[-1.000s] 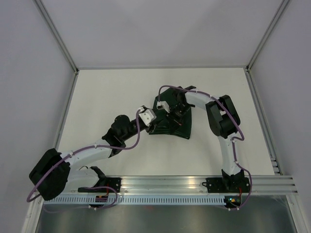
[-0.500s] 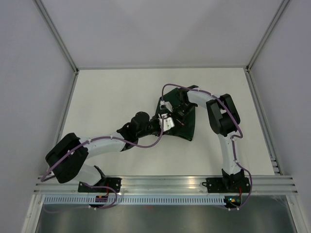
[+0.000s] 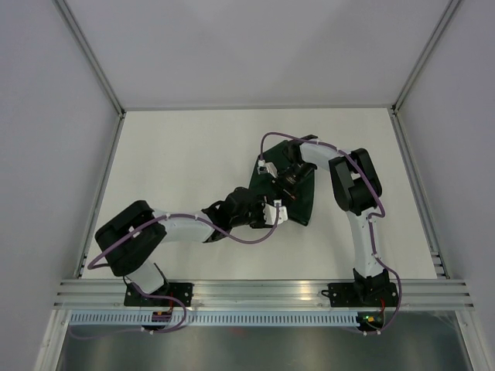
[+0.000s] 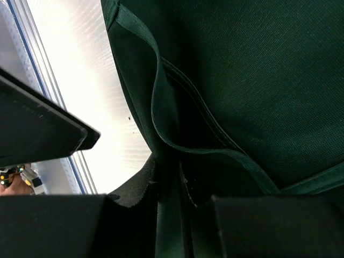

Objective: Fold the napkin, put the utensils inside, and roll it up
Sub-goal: Roll the napkin at the center of the board.

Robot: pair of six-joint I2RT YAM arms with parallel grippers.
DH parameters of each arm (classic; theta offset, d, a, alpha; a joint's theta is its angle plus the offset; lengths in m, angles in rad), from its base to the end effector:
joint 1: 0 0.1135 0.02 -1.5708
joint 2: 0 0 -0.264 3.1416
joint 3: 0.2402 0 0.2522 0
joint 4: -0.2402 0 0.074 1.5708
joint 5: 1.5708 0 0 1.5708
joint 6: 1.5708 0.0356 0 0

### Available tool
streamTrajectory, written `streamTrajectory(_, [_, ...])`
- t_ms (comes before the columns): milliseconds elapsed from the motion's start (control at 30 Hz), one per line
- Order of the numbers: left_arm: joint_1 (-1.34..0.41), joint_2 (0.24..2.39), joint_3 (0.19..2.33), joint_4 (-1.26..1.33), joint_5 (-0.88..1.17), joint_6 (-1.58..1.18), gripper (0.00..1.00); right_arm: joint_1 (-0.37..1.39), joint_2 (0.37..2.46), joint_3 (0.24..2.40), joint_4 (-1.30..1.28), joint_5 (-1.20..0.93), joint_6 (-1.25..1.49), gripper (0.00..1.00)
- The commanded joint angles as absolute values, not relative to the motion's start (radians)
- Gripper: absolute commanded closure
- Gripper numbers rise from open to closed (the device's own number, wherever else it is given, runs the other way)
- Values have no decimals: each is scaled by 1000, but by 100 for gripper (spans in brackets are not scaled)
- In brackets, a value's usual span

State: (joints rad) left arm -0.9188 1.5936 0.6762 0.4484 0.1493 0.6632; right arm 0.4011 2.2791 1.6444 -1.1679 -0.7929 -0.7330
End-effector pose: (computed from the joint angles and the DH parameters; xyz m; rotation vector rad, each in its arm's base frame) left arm 0.1899 -0.2576 0.1700 1.5211 1.3719 -0.3120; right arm 0.3600 0.1802 0.1207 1.3910 -2.4388 -1.2117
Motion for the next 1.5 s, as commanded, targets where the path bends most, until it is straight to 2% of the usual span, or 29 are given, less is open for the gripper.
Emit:
streamTrajectory(0, [-928, 1626, 726, 468, 132, 764, 37, 385, 2358, 1631, -1071, -597, -827, 91])
streamTrajectory(167, [-936, 1670, 775, 411, 144, 817, 34, 383, 2364, 1635, -1069, -600, -824, 91])
streamTrajectory(900, [-948, 1795, 856, 293, 170, 894, 36, 374, 2378, 1640, -1077, -607, -830, 92])
streamTrajectory(1000, [-946, 1809, 868, 267, 167, 907, 39, 373, 2375, 1641, -1080, -607, -830, 92])
streamTrajectory(1133, [-946, 1824, 880, 249, 172, 910, 50, 370, 2376, 1641, -1081, -609, -831, 92])
streamTrajectory(1300, [-946, 1833, 882, 224, 172, 923, 54, 368, 2376, 1638, -1086, -611, -836, 92])
streamTrajectory(1467, [-946, 1841, 899, 176, 172, 925, 69, 368, 2370, 1641, -1086, -611, -835, 92])
